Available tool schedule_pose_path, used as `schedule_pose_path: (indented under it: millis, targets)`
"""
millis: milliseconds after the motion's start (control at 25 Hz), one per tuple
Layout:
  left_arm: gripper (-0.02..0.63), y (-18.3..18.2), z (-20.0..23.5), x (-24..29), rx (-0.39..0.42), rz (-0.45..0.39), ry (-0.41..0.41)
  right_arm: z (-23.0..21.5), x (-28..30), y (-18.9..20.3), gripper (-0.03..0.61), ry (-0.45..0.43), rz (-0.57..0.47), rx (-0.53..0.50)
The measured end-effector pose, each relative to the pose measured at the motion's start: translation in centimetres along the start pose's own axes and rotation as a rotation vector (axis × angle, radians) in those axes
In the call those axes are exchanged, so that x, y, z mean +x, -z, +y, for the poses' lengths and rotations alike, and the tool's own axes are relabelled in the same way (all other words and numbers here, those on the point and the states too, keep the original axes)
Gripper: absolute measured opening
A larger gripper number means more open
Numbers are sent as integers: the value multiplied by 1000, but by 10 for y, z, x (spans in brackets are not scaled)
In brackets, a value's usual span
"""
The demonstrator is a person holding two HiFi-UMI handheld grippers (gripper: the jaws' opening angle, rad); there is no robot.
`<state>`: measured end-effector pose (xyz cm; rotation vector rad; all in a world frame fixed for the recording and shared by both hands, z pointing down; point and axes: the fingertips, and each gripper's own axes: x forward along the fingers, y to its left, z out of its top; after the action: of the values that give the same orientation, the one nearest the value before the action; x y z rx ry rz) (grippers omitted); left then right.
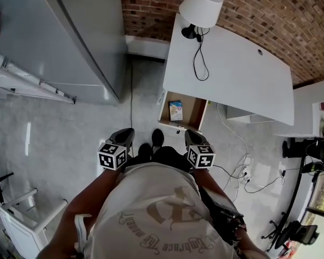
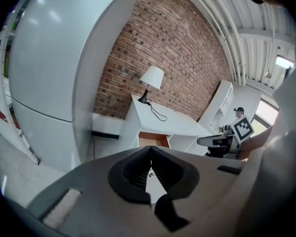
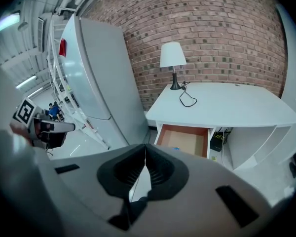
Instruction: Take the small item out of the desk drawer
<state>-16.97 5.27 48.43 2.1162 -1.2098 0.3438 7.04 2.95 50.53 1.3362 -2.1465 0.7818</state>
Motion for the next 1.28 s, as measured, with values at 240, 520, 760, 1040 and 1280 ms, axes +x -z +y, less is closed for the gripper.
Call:
schedule_pose_path:
  millis: [240, 520, 760, 1040, 1280]
  targets:
    - [6, -15, 2, 14, -8, 17, -15, -10, 33, -6, 6, -34, 57, -16]
    - [6, -42, 6, 37, -19, 3, -54, -33, 68, -12, 6, -76, 126, -67]
    - [6, -64, 10, 58, -25, 17, -95, -50, 95, -29, 6, -129, 168, -107]
    - [6, -68, 6, 88, -41, 38, -130, -58, 130, -21, 6, -191, 236, -128]
    - [6, -62, -2, 106, -31, 70, -119, -59, 154, -20, 6, -215, 265, -116]
